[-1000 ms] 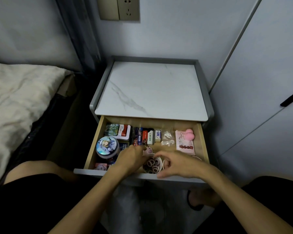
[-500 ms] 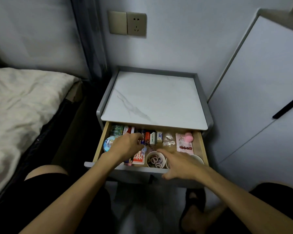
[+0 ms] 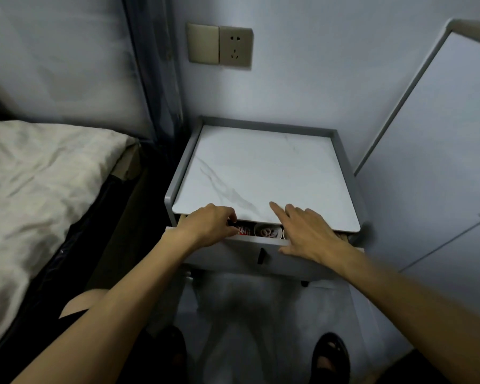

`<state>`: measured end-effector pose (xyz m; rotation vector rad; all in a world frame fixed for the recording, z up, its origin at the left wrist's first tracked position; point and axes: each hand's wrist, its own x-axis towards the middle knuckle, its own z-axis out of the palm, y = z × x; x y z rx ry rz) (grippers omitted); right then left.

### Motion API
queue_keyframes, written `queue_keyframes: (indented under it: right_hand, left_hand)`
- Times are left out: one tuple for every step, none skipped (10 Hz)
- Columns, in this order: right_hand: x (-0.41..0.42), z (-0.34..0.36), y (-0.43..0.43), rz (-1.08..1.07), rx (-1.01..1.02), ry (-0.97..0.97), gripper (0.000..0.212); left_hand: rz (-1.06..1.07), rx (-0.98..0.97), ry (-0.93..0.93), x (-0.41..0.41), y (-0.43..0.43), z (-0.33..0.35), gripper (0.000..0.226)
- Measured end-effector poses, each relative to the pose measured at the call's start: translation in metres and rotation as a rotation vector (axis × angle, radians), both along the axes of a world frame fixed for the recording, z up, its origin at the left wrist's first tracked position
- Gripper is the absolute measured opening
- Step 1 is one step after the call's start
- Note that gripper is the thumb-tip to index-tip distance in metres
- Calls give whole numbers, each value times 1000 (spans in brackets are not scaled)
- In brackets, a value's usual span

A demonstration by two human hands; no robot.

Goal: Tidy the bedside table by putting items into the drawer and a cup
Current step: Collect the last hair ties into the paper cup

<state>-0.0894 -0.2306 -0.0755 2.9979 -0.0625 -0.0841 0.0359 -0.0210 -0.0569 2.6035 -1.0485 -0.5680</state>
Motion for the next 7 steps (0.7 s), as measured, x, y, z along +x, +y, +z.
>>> queue_keyframes:
  right_hand:
    - [10, -4, -6, -25, -6, 15, 102]
    - [21, -8, -12, -59, 2, 60, 91]
    - [26, -9, -13, -63, 13, 68, 84]
    - [28, -12, -13, -60, 3, 72, 79]
    - [29, -13, -15, -50, -2, 52, 76]
    - [29, -11, -11, -52, -26, 22, 72]
    - [29, -13, -10, -55, -19, 2, 73]
  left_hand:
    - [-33, 45, 4, 5, -3, -1, 35]
    - [-65, 75, 6, 10, -7, -1, 39]
    - [-81, 83, 9, 13, -10, 2, 41]
    - [-99, 78, 33, 15, -18, 10, 44]
    - [-113, 54, 45, 15, -24, 19, 44]
    - [-117, 28, 29, 12, -27, 37, 44]
    - [-122, 14, 10, 10, -27, 48, 43]
